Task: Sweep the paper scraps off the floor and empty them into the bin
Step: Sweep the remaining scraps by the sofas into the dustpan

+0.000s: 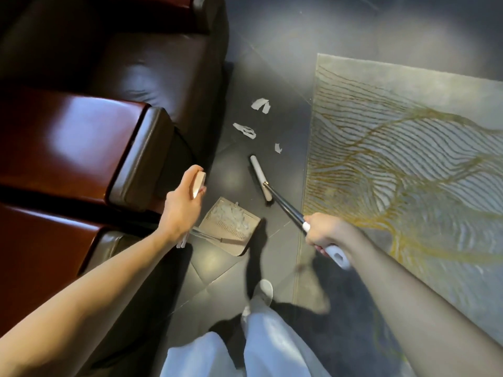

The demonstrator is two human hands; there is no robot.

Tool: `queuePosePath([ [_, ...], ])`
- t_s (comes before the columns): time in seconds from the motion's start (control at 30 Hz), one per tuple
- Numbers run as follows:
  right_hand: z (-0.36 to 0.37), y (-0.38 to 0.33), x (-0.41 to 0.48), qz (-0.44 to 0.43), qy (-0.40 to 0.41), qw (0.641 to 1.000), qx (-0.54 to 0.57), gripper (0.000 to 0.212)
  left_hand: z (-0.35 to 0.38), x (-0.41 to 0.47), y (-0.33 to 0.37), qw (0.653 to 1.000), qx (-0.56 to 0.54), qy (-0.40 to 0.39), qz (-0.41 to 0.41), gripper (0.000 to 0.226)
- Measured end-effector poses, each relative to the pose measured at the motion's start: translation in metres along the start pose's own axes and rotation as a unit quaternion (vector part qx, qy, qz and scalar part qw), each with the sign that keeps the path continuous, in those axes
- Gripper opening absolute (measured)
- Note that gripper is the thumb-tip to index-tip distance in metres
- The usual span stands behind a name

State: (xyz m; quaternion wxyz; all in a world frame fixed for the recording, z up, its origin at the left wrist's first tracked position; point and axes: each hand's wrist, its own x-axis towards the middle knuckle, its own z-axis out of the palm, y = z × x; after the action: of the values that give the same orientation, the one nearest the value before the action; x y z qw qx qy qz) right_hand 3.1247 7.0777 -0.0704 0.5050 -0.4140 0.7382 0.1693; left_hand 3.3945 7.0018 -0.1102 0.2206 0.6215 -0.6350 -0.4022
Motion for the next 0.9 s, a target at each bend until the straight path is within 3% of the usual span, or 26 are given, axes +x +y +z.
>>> queuePosePath([
  [0.03,-0.005,-0.001,0.007,-0.013,-0.012,1.000,0.008,0.031,0.003,0.009,0.003,1.000,0.002,0.006,-0.001,0.044],
  [0.17,-0.017,0.002,0.021,-0.047,-0.069,0.993,0.081,0.053,0.008,0.033,0.008,1.000,0.005,0.024,-0.014,0.040],
  [0.37,-0.049,0.017,0.017,-0.024,-0.100,0.984,0.143,0.054,0.018,0.056,0.026,0.998,-0.007,0.051,-0.031,0.039],
  [0.6,-0.111,0.026,0.026,-0.034,-0.016,0.974,0.222,0.069,0.021,0.110,0.054,0.998,-0.001,0.057,-0.012,0.034],
  [0.9,-0.201,-0.011,0.134,-0.013,0.100,0.965,0.240,0.074,0.043,0.223,0.089,0.998,-0.005,0.058,0.014,0.036],
])
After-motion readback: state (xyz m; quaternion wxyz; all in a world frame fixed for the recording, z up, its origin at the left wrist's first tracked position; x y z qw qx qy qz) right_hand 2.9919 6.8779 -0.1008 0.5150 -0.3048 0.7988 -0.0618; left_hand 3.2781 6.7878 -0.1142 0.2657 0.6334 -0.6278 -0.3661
